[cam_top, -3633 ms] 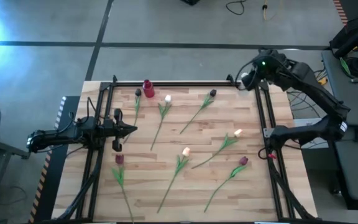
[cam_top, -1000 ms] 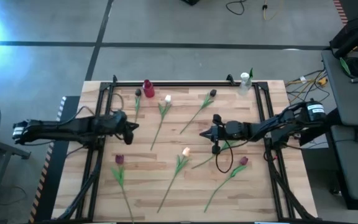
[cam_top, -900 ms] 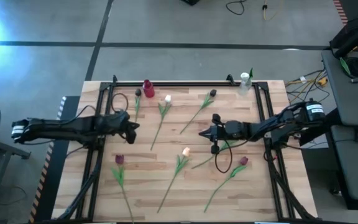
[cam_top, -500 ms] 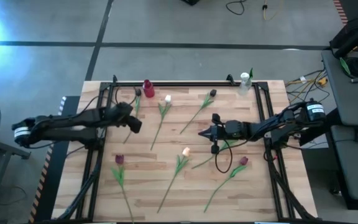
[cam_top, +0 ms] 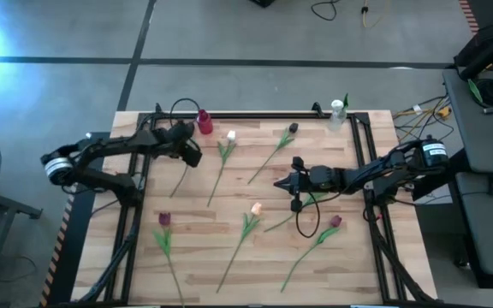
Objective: Sort flowers into vase by color
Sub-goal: Put the left black tulip into the red vase
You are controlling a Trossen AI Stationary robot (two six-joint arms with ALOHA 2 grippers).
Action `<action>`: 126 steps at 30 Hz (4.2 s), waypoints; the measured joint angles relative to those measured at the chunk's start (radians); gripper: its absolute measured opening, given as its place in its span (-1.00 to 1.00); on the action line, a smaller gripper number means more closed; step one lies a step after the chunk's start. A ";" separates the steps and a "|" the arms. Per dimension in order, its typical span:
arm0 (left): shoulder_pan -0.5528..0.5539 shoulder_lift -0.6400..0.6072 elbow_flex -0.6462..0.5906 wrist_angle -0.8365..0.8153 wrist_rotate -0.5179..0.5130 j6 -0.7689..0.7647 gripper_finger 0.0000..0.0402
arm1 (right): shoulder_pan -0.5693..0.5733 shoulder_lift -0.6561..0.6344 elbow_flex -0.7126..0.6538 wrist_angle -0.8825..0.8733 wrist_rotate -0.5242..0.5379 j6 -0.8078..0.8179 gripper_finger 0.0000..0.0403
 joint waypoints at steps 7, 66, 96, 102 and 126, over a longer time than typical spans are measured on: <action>0.083 0.112 0.061 0.047 0.020 0.078 -0.26 | 0.000 -0.001 0.005 0.000 0.000 0.022 -0.96; 0.305 -0.076 0.081 1.226 0.620 0.241 -1.00 | -0.001 0.000 0.087 0.068 0.213 -0.008 -0.96; 0.463 0.076 0.124 1.633 0.859 -0.065 -1.00 | -0.001 0.000 0.175 0.054 0.220 -0.061 -0.96; 0.467 0.053 0.070 1.631 0.868 -0.053 -1.00 | -0.001 0.000 0.175 0.053 0.221 -0.061 -0.96; 0.492 0.116 -0.008 1.592 0.885 0.091 -0.93 | -0.001 0.000 0.175 0.054 0.221 -0.039 -0.96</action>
